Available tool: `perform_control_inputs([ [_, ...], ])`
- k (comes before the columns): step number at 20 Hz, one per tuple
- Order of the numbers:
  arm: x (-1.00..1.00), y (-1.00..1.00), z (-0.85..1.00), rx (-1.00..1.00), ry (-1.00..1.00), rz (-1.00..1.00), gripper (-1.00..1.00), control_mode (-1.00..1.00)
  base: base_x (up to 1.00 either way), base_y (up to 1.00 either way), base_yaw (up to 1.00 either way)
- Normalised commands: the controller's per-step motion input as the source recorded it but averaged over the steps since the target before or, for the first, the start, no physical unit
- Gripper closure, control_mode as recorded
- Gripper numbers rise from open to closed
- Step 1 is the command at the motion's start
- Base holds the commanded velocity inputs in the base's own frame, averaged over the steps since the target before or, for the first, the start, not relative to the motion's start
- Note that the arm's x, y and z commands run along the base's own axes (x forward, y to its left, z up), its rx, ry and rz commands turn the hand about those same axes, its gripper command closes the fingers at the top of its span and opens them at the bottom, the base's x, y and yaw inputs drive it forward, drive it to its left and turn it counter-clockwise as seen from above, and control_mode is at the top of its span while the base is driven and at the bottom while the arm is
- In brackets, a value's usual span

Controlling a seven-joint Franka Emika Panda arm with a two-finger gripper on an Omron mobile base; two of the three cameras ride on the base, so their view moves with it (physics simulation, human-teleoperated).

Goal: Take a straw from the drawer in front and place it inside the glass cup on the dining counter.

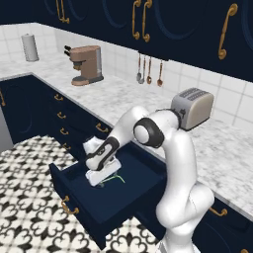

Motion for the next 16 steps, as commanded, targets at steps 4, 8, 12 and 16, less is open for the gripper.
perform_control_inputs([
  [4,0.21,-0.49,0.00,0.00,-0.07,0.00,-1.00,-1.00,0.00,0.00,0.00],
  [8,0.39,-0.41,0.00,0.02,-0.01,0.00,-1.00,-1.00,0.00,0.00,0.00],
  [12,0.45,-0.15,-0.02,0.04,0.00,0.00,-1.00,-1.00,0.00,0.00,0.00],
  [16,0.29,0.00,-0.19,0.03,0.00,0.02,-1.00,-1.00,0.00,0.00,0.00],
])
